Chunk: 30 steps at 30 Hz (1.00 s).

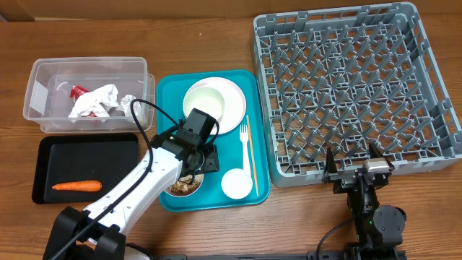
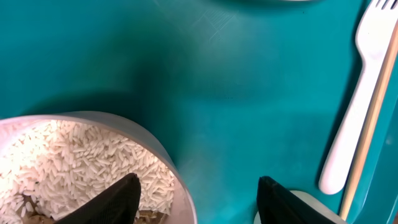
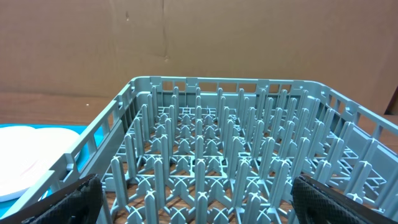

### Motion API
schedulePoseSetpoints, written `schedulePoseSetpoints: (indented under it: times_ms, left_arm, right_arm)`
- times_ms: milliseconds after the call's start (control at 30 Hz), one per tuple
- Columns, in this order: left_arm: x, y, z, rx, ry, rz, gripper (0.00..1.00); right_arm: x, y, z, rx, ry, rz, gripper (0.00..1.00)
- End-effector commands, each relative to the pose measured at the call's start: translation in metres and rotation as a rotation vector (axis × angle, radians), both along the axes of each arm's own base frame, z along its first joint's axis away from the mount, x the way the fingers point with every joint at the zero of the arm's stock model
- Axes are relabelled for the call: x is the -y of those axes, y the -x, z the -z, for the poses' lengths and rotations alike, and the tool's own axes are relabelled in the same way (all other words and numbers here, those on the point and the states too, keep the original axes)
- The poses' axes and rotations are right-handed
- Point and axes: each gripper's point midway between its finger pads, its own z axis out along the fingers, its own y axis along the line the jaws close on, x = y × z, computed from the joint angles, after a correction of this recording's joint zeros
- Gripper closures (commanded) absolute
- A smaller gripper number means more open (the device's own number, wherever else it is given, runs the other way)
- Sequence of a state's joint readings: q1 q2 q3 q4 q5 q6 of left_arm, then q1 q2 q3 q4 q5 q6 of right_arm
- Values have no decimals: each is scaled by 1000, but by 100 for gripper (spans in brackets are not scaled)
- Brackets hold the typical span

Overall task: Sort waste into correct bins and load items into the dishwasher
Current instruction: 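Lower the left gripper and pinch the pink bowl's rim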

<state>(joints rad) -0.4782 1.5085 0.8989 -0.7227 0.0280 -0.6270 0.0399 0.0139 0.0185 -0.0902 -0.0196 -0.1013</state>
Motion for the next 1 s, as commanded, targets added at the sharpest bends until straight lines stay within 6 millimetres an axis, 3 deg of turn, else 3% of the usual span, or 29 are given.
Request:
schedulePoseSetpoints:
  times_ms: [0,433,733,967]
  left_arm:
    - [-1,2,5,-8,-12,-4,37]
    - [1,5,5,-19,-1,-1,39]
    - [1,5,4,-21,-3,-1,48]
    - [-13,4,-14,-35,-88,-16,44]
  right_arm:
    - [1,0,2,5,0,2,0]
    - [1,0,2,5,0,2,0]
    - [1,0,2,5,0,2,0]
    - [1,0,2,5,0,2,0]
